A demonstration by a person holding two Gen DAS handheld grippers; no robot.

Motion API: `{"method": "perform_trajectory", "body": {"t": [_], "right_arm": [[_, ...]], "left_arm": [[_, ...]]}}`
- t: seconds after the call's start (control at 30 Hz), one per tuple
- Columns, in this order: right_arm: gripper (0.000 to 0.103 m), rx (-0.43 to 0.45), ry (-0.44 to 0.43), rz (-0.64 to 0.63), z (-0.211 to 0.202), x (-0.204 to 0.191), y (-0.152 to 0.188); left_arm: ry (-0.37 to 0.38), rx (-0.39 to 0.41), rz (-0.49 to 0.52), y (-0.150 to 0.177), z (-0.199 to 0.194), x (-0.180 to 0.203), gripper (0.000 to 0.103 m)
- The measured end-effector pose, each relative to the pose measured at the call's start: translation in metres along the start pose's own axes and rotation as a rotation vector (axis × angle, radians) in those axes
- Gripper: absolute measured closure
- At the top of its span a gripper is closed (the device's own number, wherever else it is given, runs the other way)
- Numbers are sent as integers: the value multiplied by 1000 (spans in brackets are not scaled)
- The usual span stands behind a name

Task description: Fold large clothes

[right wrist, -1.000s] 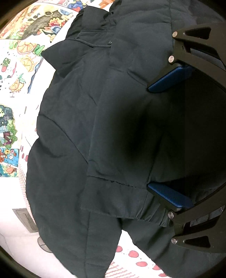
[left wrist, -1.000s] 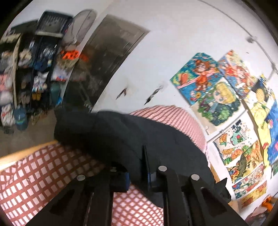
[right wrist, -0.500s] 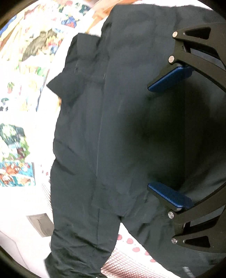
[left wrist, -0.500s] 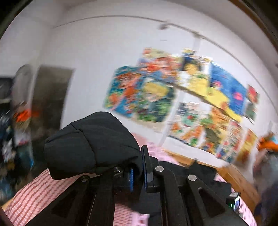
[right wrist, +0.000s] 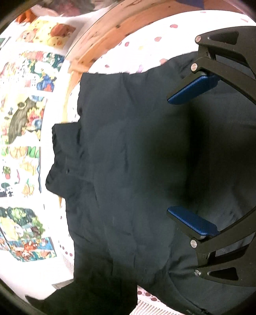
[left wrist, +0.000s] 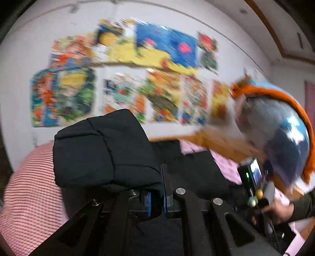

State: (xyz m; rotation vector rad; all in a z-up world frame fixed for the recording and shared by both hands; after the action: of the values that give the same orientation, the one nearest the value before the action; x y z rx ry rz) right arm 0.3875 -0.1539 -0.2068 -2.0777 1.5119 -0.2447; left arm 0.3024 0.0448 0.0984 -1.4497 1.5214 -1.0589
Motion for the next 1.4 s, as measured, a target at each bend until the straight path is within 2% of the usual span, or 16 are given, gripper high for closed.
{"method": "perform_trajectory", "body": {"t": [0.17,0.3,0.47,0.5,0.6,0.67,0.73,0.77,0.8,0.87,0.93,1.03,1.17,1.27,1.4], "right_arm": [[2,-25,42,-7,4,18,13],[2,-38,75,-2,6,32,24],[2,-78,70,66,22,48,37],[2,-82,69,73,24,49,39],[2,-82,63,74,27,49,41],[2,-81,60,67,28,48,42],[2,-79,57,61,29,48,42],[2,-78,57,61,29,47,42],[2,-76,56,63,29,47,41],[2,-69,48,72,28,49,41],[2,-51,24,91,25,49,41],[2,4,-127,204,15,49,41],[2,47,-309,370,2,55,43],[2,48,-439,437,-5,51,46],[2,17,-534,407,-8,28,48]], "left_arm": [[116,-100,73,28,34,46,95],[193,-225,119,68,56,74,95],[215,-369,178,118,73,91,95],[225,-419,178,129,76,92,95],[268,-495,143,142,79,92,93],[308,-524,114,146,75,92,84],[347,-538,89,149,68,92,61],[366,-541,78,151,62,92,37],[393,-534,59,152,56,92,21],[418,-532,37,154,47,92,18],[415,-563,21,156,44,87,18],[392,-587,-28,159,41,73,18],[319,-570,-114,151,37,45,18],[232,-532,-168,138,36,17,18],[64,-466,-210,125,39,-28,16]]}}
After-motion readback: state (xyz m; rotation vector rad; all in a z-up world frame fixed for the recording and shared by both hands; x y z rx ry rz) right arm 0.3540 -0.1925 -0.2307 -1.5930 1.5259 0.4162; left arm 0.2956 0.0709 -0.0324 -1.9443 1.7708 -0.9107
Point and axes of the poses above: each gripper's, at about its wrist camera, not at the fingertips, and z roughly the way its jaws point, x to its right, y to its underside, the point moved 9 cm from there along z, roughly the way its jaws point, and after that the axes turned 5 degrees about -y, right-handed, at the moved point
